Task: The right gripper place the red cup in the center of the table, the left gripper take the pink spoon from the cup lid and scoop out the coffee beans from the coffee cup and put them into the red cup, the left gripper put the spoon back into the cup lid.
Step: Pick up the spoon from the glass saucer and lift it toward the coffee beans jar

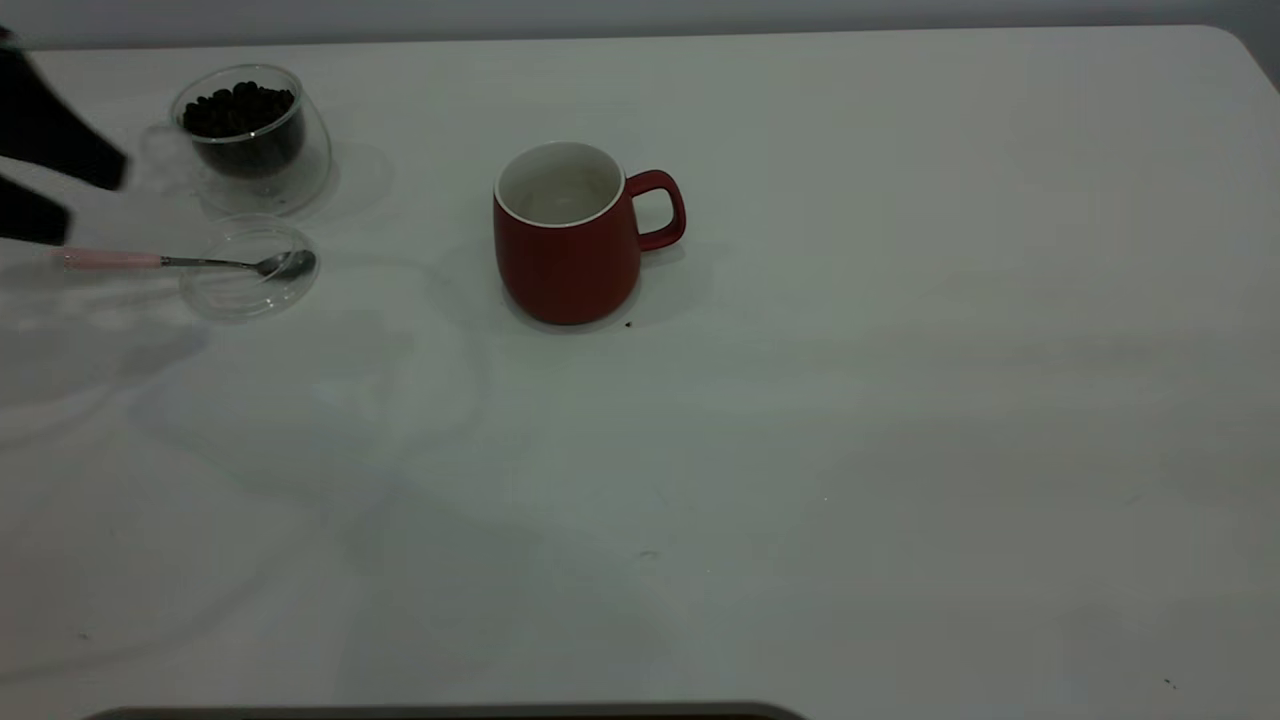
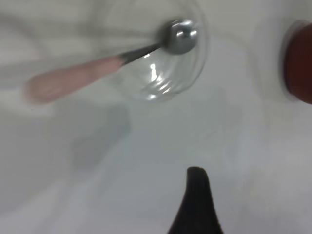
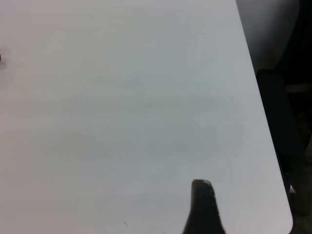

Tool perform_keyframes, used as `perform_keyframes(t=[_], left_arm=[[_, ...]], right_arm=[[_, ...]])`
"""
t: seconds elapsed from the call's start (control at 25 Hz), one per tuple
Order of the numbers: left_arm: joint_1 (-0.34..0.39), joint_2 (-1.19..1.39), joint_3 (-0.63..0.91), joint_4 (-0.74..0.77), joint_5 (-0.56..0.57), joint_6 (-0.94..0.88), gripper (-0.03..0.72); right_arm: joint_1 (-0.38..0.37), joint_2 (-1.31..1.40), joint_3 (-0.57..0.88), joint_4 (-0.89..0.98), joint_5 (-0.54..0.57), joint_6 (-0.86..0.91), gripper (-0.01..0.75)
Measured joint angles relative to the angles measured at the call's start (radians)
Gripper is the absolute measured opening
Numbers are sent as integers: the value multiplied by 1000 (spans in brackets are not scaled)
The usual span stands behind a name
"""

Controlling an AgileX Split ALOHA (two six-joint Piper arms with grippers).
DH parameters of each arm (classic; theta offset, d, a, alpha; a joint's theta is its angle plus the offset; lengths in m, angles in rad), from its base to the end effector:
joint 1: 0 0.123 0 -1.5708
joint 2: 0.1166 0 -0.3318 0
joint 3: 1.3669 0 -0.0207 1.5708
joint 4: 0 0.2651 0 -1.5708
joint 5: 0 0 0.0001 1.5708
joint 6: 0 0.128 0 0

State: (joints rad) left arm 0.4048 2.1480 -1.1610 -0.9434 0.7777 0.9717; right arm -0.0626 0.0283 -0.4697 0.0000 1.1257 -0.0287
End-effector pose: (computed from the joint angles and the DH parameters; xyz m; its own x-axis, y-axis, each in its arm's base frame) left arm 0.4042 0.0940 0.0792 -0.9400 -0.2292 -0.2526 -0.0667 0.8498 -0.5229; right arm -0.0040 0.0003 0.2505 -0.5626 0.0065 -0.8267 0.0464 0.9986 -0.0237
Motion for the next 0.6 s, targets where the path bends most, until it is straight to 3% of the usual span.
perform_keyframes(t=[0.28, 0.6], left_arm=[[131, 20, -34, 50, 37, 6, 666], [147, 183, -190, 77, 131, 5, 665]], right_arm=[[0, 0, 0, 0, 0, 0, 588], [0, 0, 0, 0, 0, 0, 588]])
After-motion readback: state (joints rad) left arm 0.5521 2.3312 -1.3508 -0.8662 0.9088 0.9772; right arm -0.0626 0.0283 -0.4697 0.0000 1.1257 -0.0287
